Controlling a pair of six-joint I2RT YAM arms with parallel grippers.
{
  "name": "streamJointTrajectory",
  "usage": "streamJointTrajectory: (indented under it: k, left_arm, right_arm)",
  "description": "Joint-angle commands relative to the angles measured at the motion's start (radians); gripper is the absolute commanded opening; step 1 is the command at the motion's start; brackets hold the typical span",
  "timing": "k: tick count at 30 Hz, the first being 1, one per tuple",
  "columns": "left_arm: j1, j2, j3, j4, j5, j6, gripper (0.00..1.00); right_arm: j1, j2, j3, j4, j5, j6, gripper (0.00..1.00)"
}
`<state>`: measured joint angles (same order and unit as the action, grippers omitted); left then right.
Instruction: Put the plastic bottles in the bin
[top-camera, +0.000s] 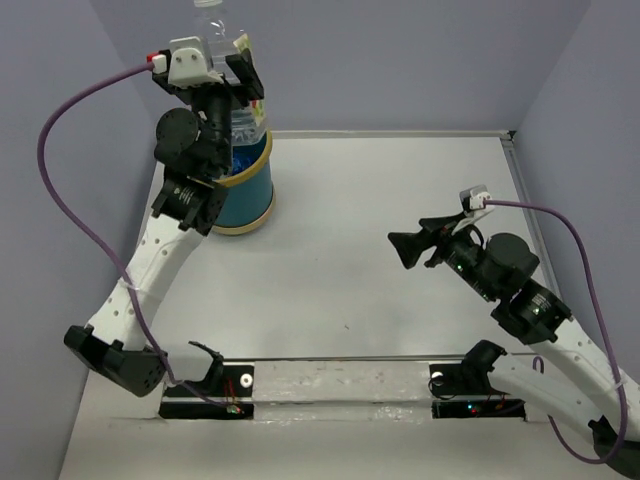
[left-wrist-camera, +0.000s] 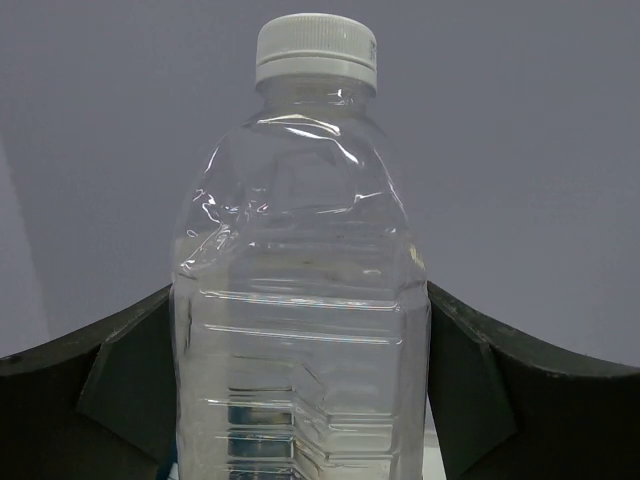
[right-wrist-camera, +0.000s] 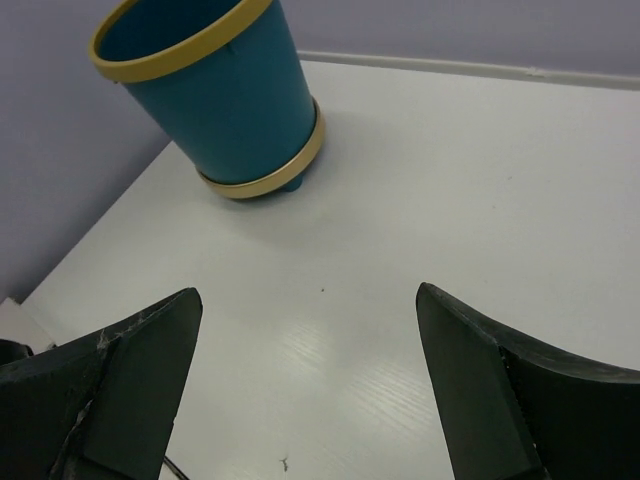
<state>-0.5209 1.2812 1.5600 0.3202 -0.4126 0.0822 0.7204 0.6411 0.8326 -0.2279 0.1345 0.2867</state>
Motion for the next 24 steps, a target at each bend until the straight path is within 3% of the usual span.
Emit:
streamJointTrajectory:
  k: [1, 7, 9, 12, 13, 24]
  left_arm:
    - [0.134, 0.138, 0.037, 0.115, -0.017, 0.051, 0.42]
    - [0.269, 0.257, 0.025, 0.155, 0.023, -0.028, 0.45]
    - [0.297, 0.283, 0.009, 0.16, 0.024, -0.038, 0.52]
    - [0.317, 0.274, -0.035, 0.183, 0.023, -0.055, 0.73]
    - [0.32, 0.267, -0.049, 0.189, 0.021, -0.059, 0.98]
    - [0.323, 0.02, -0.071, 0.18, 0.159, -0.16, 0.99]
  right_arm:
    - [-0.001, -0.008, 0.016, 0.105, -0.101, -0.014, 0.93]
    - [-0.001, -0.023, -0.012, 0.131, -0.127, -0.029, 0.93]
    - [-0.001, -0.024, -0.02, 0.136, -0.157, -0.032, 0.93]
    - [-0.001, -0.023, -0.026, 0.136, -0.156, -0.032, 0.93]
    - [-0.001, -0.023, -0.026, 0.136, -0.157, -0.032, 0.93]
    - [-0.001, -0.003, -0.01, 0.159, -0.158, -0.001, 0.94]
